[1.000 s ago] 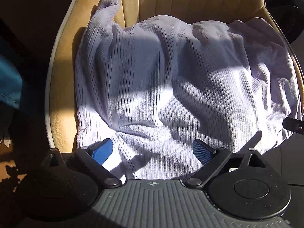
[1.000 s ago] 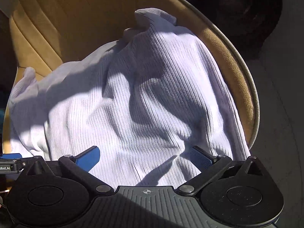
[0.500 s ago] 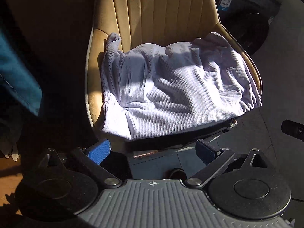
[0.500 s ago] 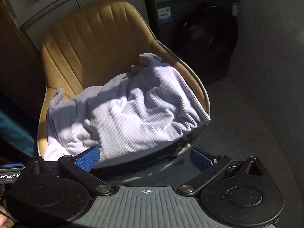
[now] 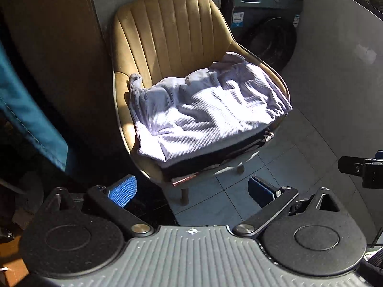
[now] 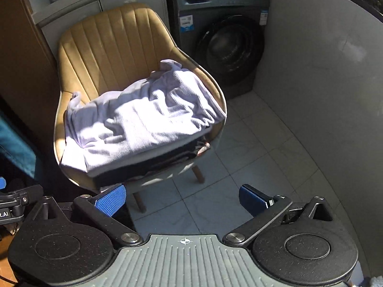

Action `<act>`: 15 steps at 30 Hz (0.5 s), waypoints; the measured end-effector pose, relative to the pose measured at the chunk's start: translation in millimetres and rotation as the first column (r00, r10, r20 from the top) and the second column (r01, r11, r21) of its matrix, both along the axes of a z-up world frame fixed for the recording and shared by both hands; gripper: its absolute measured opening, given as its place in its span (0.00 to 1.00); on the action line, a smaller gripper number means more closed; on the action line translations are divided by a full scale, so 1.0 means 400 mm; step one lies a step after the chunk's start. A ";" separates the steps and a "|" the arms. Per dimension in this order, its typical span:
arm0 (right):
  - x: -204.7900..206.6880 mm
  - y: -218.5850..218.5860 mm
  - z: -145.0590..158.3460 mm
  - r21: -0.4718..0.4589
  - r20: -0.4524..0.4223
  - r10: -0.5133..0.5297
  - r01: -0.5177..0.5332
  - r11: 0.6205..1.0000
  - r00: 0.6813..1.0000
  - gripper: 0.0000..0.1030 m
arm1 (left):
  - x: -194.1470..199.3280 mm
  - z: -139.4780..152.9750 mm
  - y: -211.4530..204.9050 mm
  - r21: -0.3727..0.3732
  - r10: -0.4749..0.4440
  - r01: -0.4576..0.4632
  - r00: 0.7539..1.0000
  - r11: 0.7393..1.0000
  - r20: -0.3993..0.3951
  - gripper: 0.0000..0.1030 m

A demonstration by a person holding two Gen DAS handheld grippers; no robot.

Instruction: Fold clothes

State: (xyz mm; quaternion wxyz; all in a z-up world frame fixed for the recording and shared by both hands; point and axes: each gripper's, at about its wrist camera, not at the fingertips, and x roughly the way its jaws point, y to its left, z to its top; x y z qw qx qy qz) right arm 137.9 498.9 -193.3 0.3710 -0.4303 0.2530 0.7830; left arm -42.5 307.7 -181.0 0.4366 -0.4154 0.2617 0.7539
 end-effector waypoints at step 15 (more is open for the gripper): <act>0.090 -0.011 0.001 0.002 0.030 0.093 -0.093 0.996 0.995 0.99 | 0.122 0.016 -0.021 -0.008 0.181 -0.181 0.983 0.984 0.034 0.99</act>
